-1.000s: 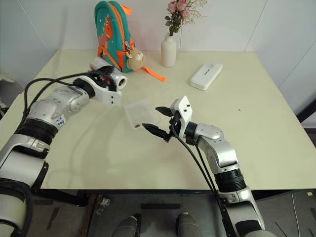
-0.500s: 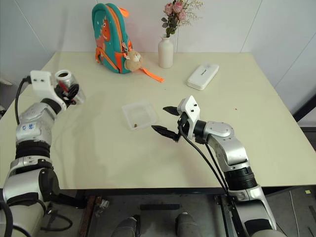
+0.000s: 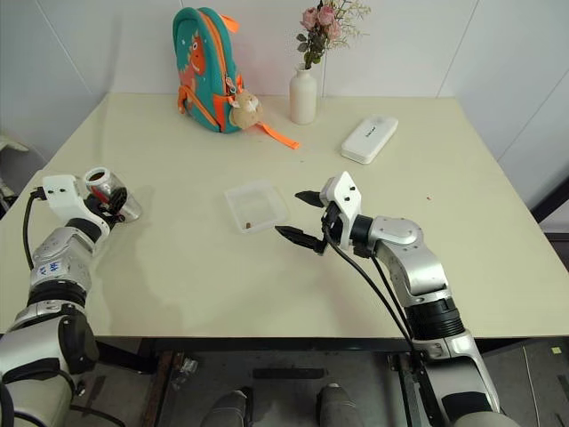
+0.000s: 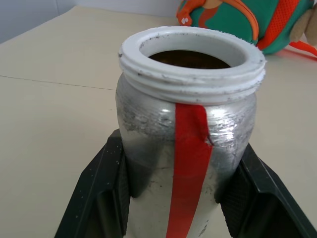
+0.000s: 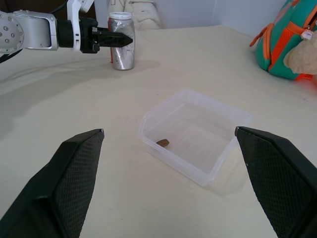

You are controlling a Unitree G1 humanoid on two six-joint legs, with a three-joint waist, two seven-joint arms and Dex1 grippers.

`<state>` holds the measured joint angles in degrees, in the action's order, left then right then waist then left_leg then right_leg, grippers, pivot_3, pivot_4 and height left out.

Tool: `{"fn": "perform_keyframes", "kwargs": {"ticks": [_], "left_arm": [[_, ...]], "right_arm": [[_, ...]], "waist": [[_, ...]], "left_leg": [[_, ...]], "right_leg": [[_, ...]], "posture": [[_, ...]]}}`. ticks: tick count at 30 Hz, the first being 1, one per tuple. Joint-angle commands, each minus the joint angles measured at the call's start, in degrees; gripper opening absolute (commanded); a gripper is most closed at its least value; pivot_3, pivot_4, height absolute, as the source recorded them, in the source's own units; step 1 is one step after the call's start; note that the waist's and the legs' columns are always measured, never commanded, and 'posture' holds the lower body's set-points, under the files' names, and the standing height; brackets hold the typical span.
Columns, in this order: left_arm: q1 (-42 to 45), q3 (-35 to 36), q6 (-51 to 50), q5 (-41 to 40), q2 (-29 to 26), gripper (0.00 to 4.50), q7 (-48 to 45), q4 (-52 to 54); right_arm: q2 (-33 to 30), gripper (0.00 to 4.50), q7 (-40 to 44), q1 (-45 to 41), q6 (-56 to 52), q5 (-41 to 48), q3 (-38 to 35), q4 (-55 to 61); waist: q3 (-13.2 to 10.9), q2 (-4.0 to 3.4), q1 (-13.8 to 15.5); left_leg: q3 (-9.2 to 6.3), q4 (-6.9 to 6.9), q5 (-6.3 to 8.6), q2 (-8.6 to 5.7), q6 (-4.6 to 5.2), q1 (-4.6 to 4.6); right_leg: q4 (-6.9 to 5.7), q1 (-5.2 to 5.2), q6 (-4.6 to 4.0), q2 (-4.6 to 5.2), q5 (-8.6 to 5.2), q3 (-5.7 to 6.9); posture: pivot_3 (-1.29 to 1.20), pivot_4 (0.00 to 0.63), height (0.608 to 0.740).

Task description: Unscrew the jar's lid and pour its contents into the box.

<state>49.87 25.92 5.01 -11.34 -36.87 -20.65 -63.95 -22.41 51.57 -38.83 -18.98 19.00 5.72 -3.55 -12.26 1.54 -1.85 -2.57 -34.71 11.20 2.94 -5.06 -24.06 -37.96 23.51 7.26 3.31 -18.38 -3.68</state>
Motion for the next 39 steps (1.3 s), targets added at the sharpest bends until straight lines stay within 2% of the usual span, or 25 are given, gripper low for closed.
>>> {"fn": "perform_keyframes", "kwargs": {"ticks": [1,2,7,11,19,24,31,35,39], "left_arm": [[-0.87,0.29,-0.74,-0.97,-1.67,2.66,-0.08,-0.82],[-1.05,-0.06,-0.8,-0.73,-2.0,2.86,-0.38,-0.43],[-2.76,-1.55,-2.87,-0.4,-3.17,4.45,-3.71,3.42],[-8.18,-2.26,-5.44,-0.09,-5.31,4.45,-3.64,10.74],[-35.42,1.2,-14.23,-3.68,-8.85,4.45,-10.28,47.2],[-44.75,4.22,-11.41,-4.59,-12.2,4.45,-16.29,60.15],[-39.35,0.25,-9.63,-10.11,-14.97,4.45,-27.51,64.11],[-33.43,-5.1,-8.63,-11.15,-16.51,4.45,-36.35,61.44],[-28.79,-9.05,-6.44,-9.42,-16.37,4.45,-40.64,56.49]], "right_arm": [[-0.51,4.5,-0.25,-0.2,0.03,0.42,-0.95,2.71],[-0.43,4.5,-0.25,-0.11,0.03,0.48,-0.93,2.79],[0.0,4.5,-0.35,0.0,-0.07,0.64,-0.65,3.08],[0.16,4.5,-0.37,0.3,-0.07,0.58,-0.46,3.26],[-1.56,4.5,0.8,1.31,-0.03,0.87,-1.22,3.51],[-3.97,4.5,3.6,1.72,0.8,1.73,-2.04,3.03],[-8.2,4.5,9.55,4.77,4.83,4.31,-5.04,5.75],[-11.76,4.5,12.56,6.54,5.36,5.12,-6.3,6.94],[-13.9,4.5,13.31,6.28,4.42,6.28,-7.81,7.33]], "waist": [[0.0,0.0,-0.02],[0.0,0.0,-0.04],[0.0,0.0,0.06],[0.0,0.0,-0.19],[0.0,0.01,-0.99],[0.01,0.03,-0.85],[0.01,0.03,0.09],[0.01,0.03,0.21],[0.0,0.01,-0.48]], "left_leg": [[0.0,0.0,0.0,0.0,0.0,0.0],[0.0,0.0,0.0,0.0,0.0,0.0],[0.0,0.03,0.0,0.0,0.0,-0.02],[0.0,0.07,0.0,0.01,0.0,-0.02],[0.01,0.29,0.0,0.04,-0.01,0.0],[0.01,0.39,-0.02,0.05,0.0,0.05],[0.19,0.46,-0.09,0.05,0.06,0.12],[0.19,0.5,-0.08,0.04,0.07,0.06],[0.2,0.58,-0.08,0.05,0.08,0.1]], "right_leg": [[0.0,0.0,0.0,0.0,0.0,0.0],[0.0,0.0,0.0,0.0,0.0,0.0],[0.03,0.01,0.0,0.0,0.0,0.0],[0.05,0.02,0.0,0.0,0.0,0.0],[0.12,0.06,-0.07,0.03,-0.03,-0.02],[0.2,0.04,-0.22,0.03,0.01,-0.01],[0.54,-0.04,-0.47,0.11,-0.01,0.0],[0.56,-0.02,-0.26,0.1,0.1,0.0],[0.53,0.02,-0.26,0.07,0.1,0.0]], "posture": [[0.0,0.15,0.74],[0.0,0.15,0.74],[0.0,0.15,0.74],[0.0,0.15,0.74],[0.0,0.15,0.74],[0.0,0.15,0.74],[0.0,0.15,0.74],[0.0,0.15,0.74],[0.0,0.15,0.74]]}}
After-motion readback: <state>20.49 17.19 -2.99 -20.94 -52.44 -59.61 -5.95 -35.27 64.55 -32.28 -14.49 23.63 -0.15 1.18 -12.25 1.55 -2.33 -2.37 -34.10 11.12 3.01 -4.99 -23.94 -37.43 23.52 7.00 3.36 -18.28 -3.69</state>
